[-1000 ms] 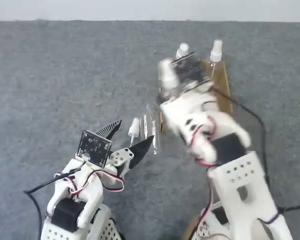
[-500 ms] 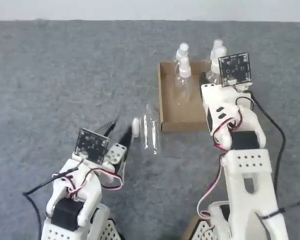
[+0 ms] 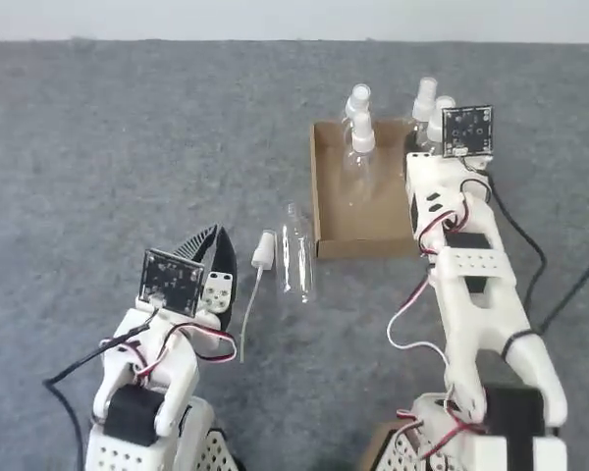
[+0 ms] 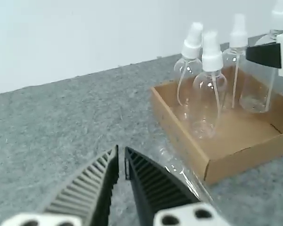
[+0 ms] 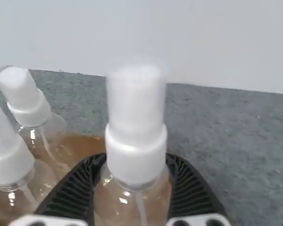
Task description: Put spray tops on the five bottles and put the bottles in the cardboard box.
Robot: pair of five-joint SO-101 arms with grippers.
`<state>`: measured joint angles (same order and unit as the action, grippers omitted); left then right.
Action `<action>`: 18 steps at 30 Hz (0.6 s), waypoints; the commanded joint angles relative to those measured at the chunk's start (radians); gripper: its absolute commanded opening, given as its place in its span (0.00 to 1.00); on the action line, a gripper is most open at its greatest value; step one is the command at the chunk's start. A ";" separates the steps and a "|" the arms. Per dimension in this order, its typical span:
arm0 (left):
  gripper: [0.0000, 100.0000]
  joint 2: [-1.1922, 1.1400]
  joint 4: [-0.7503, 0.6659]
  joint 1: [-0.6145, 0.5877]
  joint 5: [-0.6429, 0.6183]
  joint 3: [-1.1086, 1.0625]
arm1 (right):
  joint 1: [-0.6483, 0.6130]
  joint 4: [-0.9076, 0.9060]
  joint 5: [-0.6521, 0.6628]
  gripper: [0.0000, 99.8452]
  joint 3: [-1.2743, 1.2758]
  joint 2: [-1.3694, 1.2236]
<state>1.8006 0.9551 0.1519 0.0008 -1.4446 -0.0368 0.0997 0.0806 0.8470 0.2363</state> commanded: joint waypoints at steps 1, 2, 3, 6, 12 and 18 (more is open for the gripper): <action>0.01 0.018 -0.026 -0.002 0.002 0.005 | -0.010 0.054 -0.009 0.01 -0.005 -0.015; 0.01 0.018 -0.026 -0.002 0.002 0.005 | -0.010 0.062 -0.009 0.01 -0.005 -0.030; 0.01 0.018 -0.026 -0.002 0.002 0.005 | -0.010 0.070 -0.009 0.01 -0.005 -0.044; 0.01 0.018 -0.026 -0.002 0.002 0.005 | -0.010 0.111 -0.009 0.01 -0.005 -0.096; 0.01 0.018 -0.026 -0.002 0.002 0.005 | -0.010 0.166 -0.011 0.01 -0.005 -0.154; 0.01 0.018 -0.026 -0.003 0.002 0.004 | -0.012 0.157 -0.008 0.01 -0.005 -0.162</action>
<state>1.8006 0.9551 0.1534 0.0008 -1.4446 -0.0384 0.2378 0.0806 0.8470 0.0644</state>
